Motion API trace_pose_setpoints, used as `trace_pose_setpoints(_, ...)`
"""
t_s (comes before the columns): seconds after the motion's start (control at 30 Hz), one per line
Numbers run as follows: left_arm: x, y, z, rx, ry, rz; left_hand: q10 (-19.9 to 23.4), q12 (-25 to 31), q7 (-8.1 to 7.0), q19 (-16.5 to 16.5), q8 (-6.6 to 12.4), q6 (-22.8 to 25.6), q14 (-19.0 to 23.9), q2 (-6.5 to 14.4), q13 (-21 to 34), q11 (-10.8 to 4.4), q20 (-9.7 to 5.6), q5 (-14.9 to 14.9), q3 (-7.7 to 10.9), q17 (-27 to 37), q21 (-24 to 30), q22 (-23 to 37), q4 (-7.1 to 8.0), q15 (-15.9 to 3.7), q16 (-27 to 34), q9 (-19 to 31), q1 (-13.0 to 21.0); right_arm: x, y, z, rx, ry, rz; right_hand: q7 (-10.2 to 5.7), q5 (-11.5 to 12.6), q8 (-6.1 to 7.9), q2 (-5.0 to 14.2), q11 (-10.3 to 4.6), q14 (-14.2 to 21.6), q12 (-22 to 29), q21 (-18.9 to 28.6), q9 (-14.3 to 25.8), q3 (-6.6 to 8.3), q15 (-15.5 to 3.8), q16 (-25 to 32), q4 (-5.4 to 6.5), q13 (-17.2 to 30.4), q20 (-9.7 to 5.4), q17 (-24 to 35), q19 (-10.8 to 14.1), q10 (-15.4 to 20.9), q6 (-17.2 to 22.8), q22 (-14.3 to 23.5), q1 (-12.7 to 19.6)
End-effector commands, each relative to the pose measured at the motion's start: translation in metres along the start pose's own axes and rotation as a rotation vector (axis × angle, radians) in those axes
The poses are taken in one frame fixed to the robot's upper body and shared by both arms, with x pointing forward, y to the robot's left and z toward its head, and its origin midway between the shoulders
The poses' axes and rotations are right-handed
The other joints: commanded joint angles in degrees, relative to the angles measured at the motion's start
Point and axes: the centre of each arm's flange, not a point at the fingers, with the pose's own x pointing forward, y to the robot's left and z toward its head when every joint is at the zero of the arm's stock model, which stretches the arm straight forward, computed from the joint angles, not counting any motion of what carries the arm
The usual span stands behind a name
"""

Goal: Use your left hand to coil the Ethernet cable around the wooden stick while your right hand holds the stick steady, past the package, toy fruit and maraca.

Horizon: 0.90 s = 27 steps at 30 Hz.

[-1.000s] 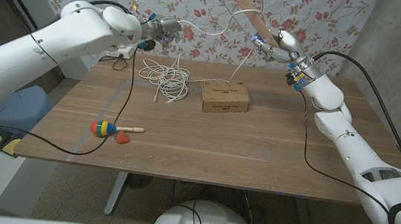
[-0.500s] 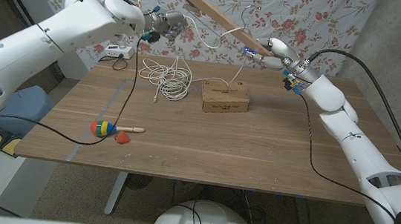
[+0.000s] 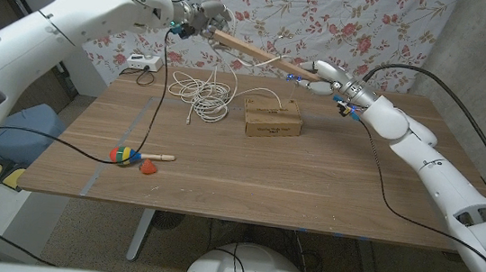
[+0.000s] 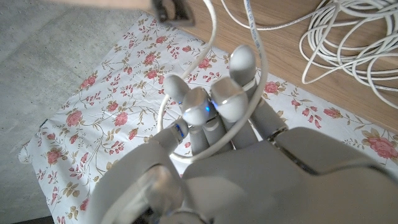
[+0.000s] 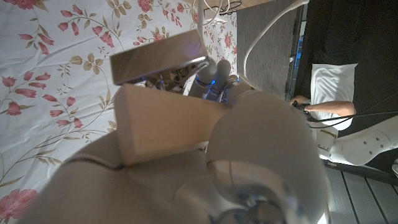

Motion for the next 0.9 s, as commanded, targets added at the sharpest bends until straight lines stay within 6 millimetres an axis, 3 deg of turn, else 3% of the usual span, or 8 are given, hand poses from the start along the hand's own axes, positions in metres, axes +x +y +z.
trace_pose_setpoints(0.03,0.006,0.006,0.011,-0.045,0.003,-0.049,-0.5,0.4,1.82,-0.1,0.31,1.2,0.1,-0.1,0.1,-0.03,0.28,-0.1,0.54,-0.2,0.1,0.2,0.13,-0.23,0.4,0.0,0.8,0.006,0.022,-0.001,-0.097,-0.017,0.083,-0.79,0.2,0.41,0.36,-0.06,-0.2,-0.3,-0.3,0.2,0.32,-4.61,-0.2,-0.02,-0.2,-6.04,0.1,-0.3,0.2,1.0,0.2,0.3)
trace_pose_setpoints(0.47,0.015,0.009,0.031,-0.035,0.032,-0.111,-2.7,0.3,2.62,-0.4,1.23,-2.8,0.0,1.0,1.5,-0.26,0.61,-0.3,1.52,0.1,0.3,0.1,-0.03,-0.65,1.0,2.1,1.8,0.022,0.037,-0.007,-0.115,-0.014,0.143,-0.86,0.3,0.37,0.32,-0.14,0.0,-0.3,-0.6,0.1,0.21,-4.64,-0.4,-0.01,-0.3,-6.03,0.1,-0.4,0.3,1.2,0.2,0.2)
trace_pose_setpoints(0.63,0.009,0.010,0.042,-0.054,-0.006,-0.103,-2.7,-0.6,2.56,-0.5,1.24,-4.4,0.2,1.7,0.9,-0.49,0.16,-0.9,2.80,0.2,0.6,0.6,-1.04,-0.87,1.0,2.1,3.5,0.027,0.040,-0.013,-0.116,0.007,0.153,-0.81,0.3,0.35,0.33,-0.17,0.0,-0.3,-0.7,0.1,0.17,-4.61,-0.4,-0.01,-0.4,-6.01,0.1,-0.4,0.3,1.2,0.2,0.2)
trace_pose_setpoints(0.9,0.000,0.008,0.063,-0.020,-0.127,-0.031,-5.5,-1.0,1.05,-2.8,-1.46,-7.2,-1.1,1.0,3.0,-0.98,-0.08,-1.4,2.97,-0.6,-0.5,-1.2,-2.32,-1.32,-0.5,-1.7,5.1,0.038,0.048,-0.019,-0.111,0.031,0.181,-0.78,0.3,0.30,0.34,-0.09,0.0,-0.3,-0.7,0.1,0.11,-4.62,-0.5,-0.03,-0.4,-5.94,0.1,-0.3,0.3,1.2,0.3,0.2)
